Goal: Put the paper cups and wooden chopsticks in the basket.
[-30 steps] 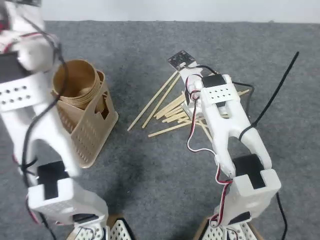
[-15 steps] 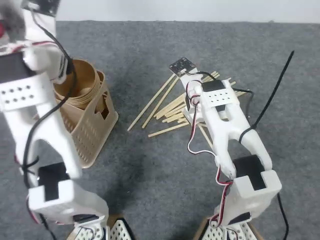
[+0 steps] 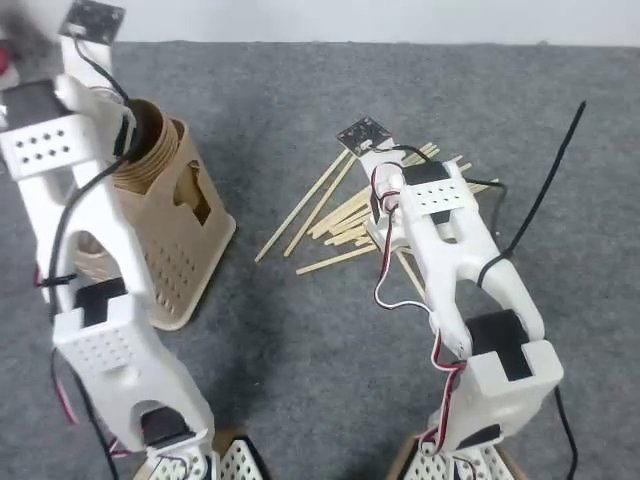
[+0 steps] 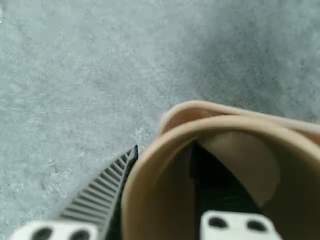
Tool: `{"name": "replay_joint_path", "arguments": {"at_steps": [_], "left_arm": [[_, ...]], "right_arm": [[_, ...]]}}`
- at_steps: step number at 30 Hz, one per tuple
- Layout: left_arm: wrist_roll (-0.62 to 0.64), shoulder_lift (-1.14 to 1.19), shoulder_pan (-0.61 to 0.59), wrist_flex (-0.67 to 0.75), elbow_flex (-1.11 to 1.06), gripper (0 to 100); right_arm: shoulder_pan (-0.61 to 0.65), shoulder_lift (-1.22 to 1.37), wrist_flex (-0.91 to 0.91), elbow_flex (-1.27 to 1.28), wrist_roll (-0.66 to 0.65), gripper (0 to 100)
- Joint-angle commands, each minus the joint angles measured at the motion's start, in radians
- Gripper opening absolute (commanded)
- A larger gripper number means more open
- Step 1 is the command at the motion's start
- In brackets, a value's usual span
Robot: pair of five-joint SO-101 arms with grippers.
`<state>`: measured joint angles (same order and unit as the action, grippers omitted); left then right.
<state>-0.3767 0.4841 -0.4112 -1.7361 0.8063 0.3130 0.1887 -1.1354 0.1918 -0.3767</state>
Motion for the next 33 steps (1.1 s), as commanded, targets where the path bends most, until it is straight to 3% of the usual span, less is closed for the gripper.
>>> {"name": "replay_joint_path", "arguments": {"at_steps": [1, 5, 8, 10, 20, 25, 27, 31, 33], "left_arm": [[-0.008, 0.026, 0.02, -0.02, 0.022, 17], [-0.008, -0.005, 0.04, -0.021, -0.002, 16], [-0.015, -0.012, 0.064, -0.021, -0.088, 2], [-0.029, -0.015, 0.069, -0.021, -0.148, 2], [0.482, -0.015, -0.046, -0.021, -0.076, 1], [0.545, -0.04, -0.031, -0.021, -0.071, 1], [0.526, -0.072, -0.014, -0.021, -0.068, 5], [0.52, -0.169, 0.012, -0.02, -0.07, 26], [0.516, -0.221, 0.023, -0.018, -0.064, 29]], "right_arm": [[0.005, -0.059, 0.019, -0.003, 0.008, 0.7], [0.005, -0.059, 0.021, -0.005, 0.008, 0.7], [0.005, -0.059, 0.021, -0.005, 0.008, 0.7], [0.005, -0.059, 0.021, -0.003, 0.008, 0.7], [0.005, -0.059, 0.015, -0.003, 0.008, 0.7], [0.005, -0.059, 0.016, -0.003, 0.008, 0.7], [0.005, -0.058, 0.018, -0.003, 0.008, 0.7], [0.005, -0.054, 0.019, -0.003, 0.008, 0.7], [0.005, -0.054, 0.019, -0.003, 0.008, 0.7]]}}
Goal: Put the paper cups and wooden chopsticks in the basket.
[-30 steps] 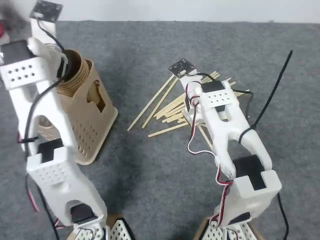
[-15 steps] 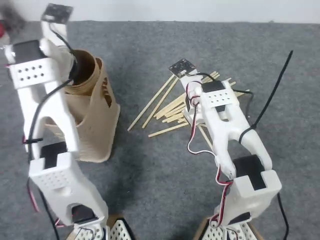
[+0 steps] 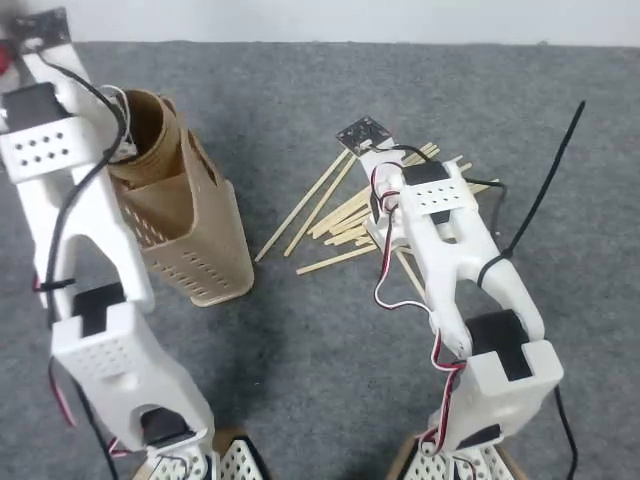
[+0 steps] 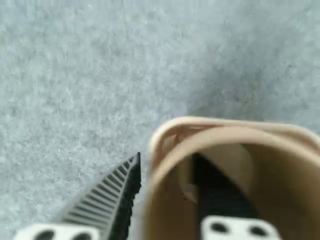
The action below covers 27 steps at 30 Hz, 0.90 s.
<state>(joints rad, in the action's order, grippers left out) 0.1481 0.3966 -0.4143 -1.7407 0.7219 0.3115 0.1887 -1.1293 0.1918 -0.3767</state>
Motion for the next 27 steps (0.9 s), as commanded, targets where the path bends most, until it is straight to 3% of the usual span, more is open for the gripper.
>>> {"name": "replay_joint_path", "arguments": {"at_steps": [1, 9, 16, 21, 27], "left_arm": [[-0.021, -0.158, 0.028, -0.012, 0.022, 29], [-0.034, -0.324, 0.014, 0.005, 0.091, 29], [-0.031, -0.391, -0.232, 0.006, 0.154, 29], [-0.035, -0.358, -0.407, 0.032, -0.11, 29], [-0.058, -0.339, -0.506, 0.391, -0.648, 29]], "right_arm": [[0.007, -0.054, 0.013, -0.003, 0.008, 0.7], [0.007, -0.062, 0.013, -0.005, 0.008, 0.7], [0.002, -0.113, -0.039, -0.124, 0.008, 0.7], [0.01, -0.255, -0.2, -0.345, -0.052, 0.7], [0.108, -0.41, -0.355, -0.597, -0.107, 0.7]]}}
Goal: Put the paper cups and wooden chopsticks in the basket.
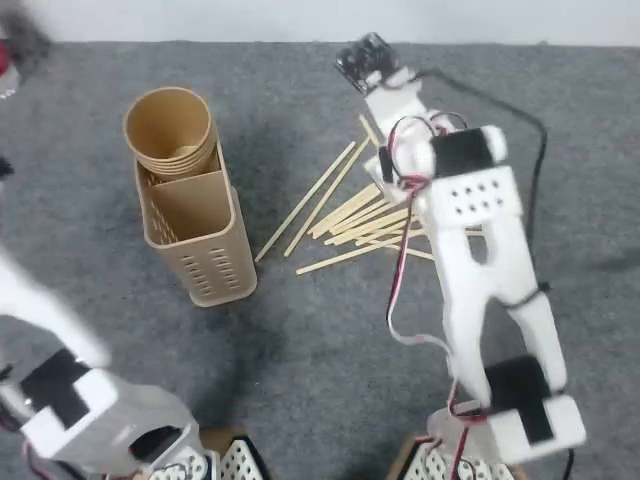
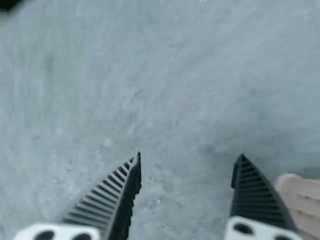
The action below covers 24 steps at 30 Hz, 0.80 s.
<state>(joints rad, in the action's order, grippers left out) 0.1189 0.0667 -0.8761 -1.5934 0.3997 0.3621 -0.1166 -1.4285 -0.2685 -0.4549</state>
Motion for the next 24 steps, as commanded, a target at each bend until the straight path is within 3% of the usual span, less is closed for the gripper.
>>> {"name": "replay_joint_path", "arguments": {"at_steps": [1, 5, 9, 14, 18, 24], "left_arm": [[-0.038, -0.014, -0.043, 0.308, -0.409, 29], [-0.038, -0.031, -0.025, 0.557, -0.7, 29], [-0.035, -0.023, -0.014, 0.867, -0.963, 29], [-0.035, -0.031, 0.003, 1.249, -1.178, 29], [-0.035, -0.021, 0.055, 1.369, -1.21, 29], [0.04, -0.021, 0.144, 1.427, -1.21, 26]], "right_arm": [[0.084, -0.125, -0.068, -0.163, -0.023, 0.7], [0.251, -0.202, -0.048, -0.229, 0.008, 0.7], [0.447, -0.268, 0.11, -0.245, 0.121, 0.7], [0.512, -0.271, 0.384, -0.239, 0.264, 0.7], [0.509, -0.208, 0.522, -0.239, 0.373, 0.7], [0.533, -0.11, 0.656, -0.239, 0.483, 0.7]]}}
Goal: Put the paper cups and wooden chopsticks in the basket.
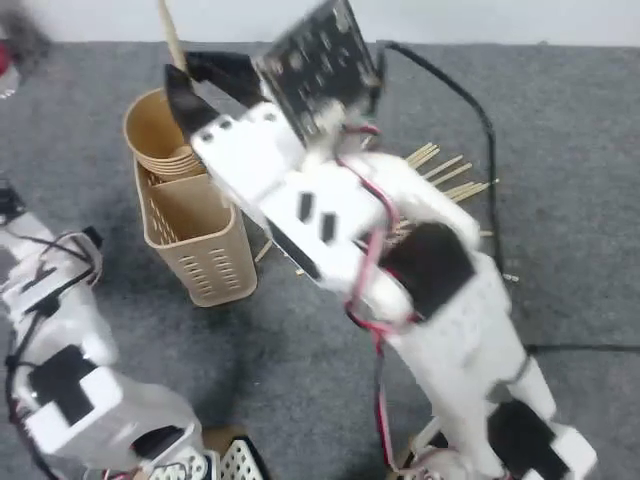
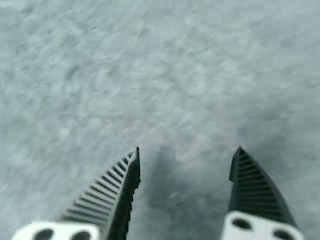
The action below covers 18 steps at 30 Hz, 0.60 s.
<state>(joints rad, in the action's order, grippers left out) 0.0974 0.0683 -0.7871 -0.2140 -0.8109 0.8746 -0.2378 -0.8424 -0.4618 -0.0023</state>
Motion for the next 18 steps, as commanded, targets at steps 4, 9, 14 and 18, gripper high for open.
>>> {"name": "replay_joint_path", "arguments": {"at_steps": [4, 9, 14, 18], "left_arm": [[0.075, -0.023, 0.081, 0.046, -0.002, 26], [0.075, -0.023, 0.081, 0.049, -0.013, 26], [0.075, -0.023, 0.081, 0.049, -0.015, 26], [0.071, -0.032, 0.084, 0.029, -0.016, 26]], "right_arm": [[0.024, 0.031, 0.076, 0.029, 0.037, 0.7], [-0.019, 0.002, 0.337, 0.358, -0.037, 0.7], [-0.016, -0.157, 0.432, 0.632, -0.04, 0.7], [-0.012, -0.302, 0.421, 0.735, -0.041, 0.7]]}}
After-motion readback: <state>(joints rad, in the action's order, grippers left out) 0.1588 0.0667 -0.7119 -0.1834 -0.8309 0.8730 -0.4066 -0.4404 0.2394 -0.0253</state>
